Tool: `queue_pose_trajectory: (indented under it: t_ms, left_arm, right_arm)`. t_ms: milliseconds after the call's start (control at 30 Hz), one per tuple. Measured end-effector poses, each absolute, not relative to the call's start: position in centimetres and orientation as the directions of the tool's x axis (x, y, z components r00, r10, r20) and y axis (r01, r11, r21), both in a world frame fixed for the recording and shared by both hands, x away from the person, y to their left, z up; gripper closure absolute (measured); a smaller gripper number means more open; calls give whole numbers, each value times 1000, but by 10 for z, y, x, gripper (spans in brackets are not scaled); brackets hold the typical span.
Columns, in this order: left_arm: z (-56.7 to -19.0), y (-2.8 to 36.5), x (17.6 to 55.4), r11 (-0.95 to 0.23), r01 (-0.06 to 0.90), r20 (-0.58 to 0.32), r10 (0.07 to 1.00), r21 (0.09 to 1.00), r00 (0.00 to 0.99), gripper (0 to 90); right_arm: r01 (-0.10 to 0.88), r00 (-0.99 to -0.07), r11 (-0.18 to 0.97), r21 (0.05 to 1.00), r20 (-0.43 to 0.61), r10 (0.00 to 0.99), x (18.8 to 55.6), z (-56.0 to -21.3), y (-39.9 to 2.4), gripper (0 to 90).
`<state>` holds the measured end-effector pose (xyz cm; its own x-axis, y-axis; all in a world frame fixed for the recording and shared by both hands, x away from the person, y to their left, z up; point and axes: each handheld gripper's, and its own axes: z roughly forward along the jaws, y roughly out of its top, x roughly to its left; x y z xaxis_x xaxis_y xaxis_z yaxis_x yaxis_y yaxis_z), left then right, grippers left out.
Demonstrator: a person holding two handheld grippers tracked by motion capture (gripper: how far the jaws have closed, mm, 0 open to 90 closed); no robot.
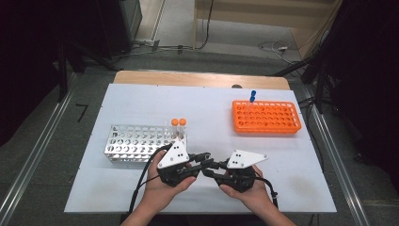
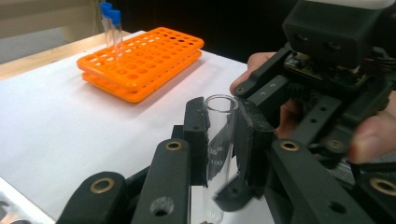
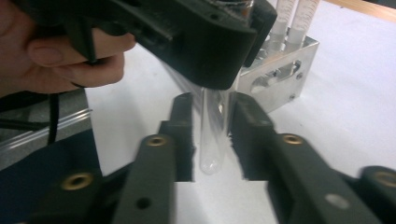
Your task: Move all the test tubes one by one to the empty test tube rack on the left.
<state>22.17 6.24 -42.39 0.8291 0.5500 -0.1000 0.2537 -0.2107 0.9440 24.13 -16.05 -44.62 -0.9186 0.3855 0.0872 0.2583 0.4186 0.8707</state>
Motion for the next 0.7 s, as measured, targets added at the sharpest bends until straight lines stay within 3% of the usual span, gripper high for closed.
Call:
queue_pose_trajectory:
  t_ms: [333, 433, 700]
  left_arm:
    - [-417, 80, 224, -172, 260, -113, 587, 950, 802, 766]
    - [-413, 85, 224, -165, 254, -108, 598, 953, 794, 766]
    - [-406, 108, 225, -137, 252, -107, 646, 958, 756, 766]
  right_arm:
    - [283, -905, 369, 885, 119, 409, 250, -442, -180, 102]
    - [289, -897, 364, 885, 117, 426, 253, -442, -190, 7]
    - [301, -861, 362, 882, 88, 501, 258, -443, -220, 0]
